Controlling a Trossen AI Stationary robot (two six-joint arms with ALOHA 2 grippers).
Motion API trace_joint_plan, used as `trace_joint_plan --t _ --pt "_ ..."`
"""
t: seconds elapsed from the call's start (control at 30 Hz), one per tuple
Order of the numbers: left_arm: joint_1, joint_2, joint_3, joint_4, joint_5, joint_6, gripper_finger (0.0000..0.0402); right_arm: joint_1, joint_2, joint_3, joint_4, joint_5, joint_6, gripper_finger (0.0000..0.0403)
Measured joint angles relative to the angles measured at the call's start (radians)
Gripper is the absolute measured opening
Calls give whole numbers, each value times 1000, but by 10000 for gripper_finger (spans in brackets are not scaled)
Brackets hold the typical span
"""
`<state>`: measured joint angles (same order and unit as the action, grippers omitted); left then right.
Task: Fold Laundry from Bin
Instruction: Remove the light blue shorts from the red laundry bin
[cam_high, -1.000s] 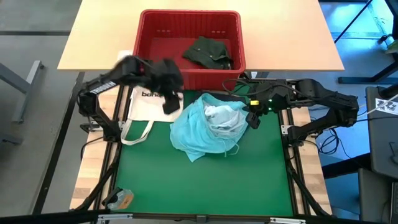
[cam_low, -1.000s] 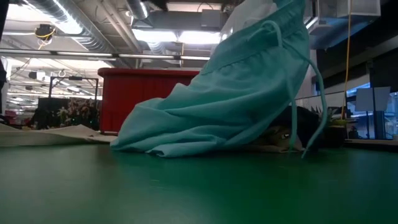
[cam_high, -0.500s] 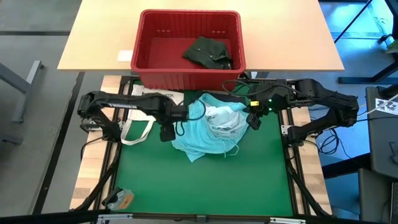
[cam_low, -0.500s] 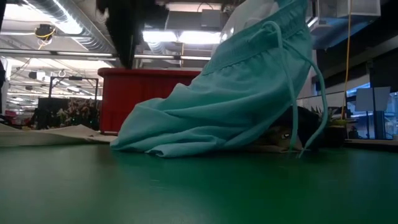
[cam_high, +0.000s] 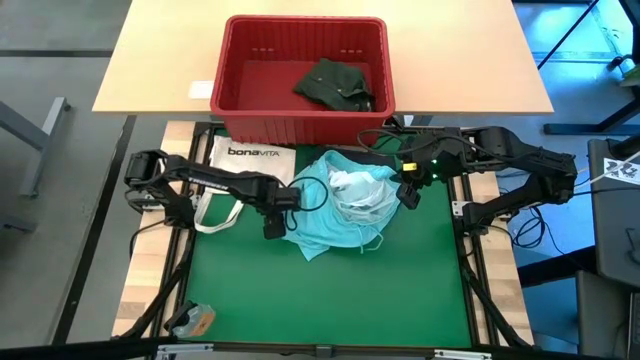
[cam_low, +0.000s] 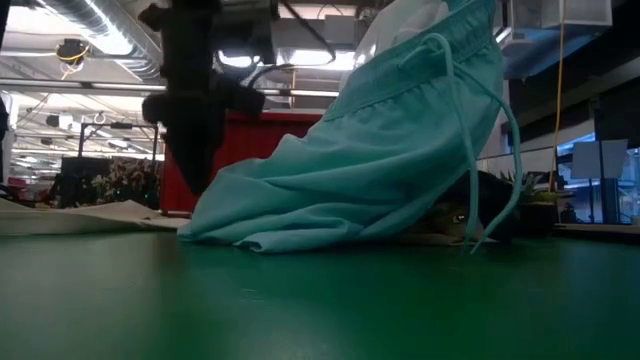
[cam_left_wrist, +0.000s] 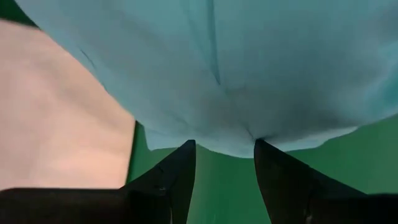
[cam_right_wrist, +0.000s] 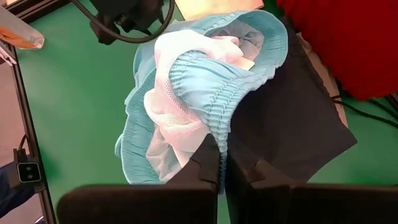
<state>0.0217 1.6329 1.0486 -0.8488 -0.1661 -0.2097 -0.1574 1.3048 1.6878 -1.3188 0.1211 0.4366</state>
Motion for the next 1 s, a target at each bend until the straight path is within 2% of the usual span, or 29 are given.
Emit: trace_joint_plan --t 0.3,0.43,0.67,1.0 --pt "36 0 -160 246 11 -24 156 0 0 0 0 0 0 5" --pt "38 0 -164 232 11 -24 128 0 0 0 0 0 0 5" --pt "36 -8 -165 225 10 -8 12 0 0 0 0 0 0 10" --pt "-6 -139 -91 37 -38 5 1 0 7 0 1 -50 0 55"
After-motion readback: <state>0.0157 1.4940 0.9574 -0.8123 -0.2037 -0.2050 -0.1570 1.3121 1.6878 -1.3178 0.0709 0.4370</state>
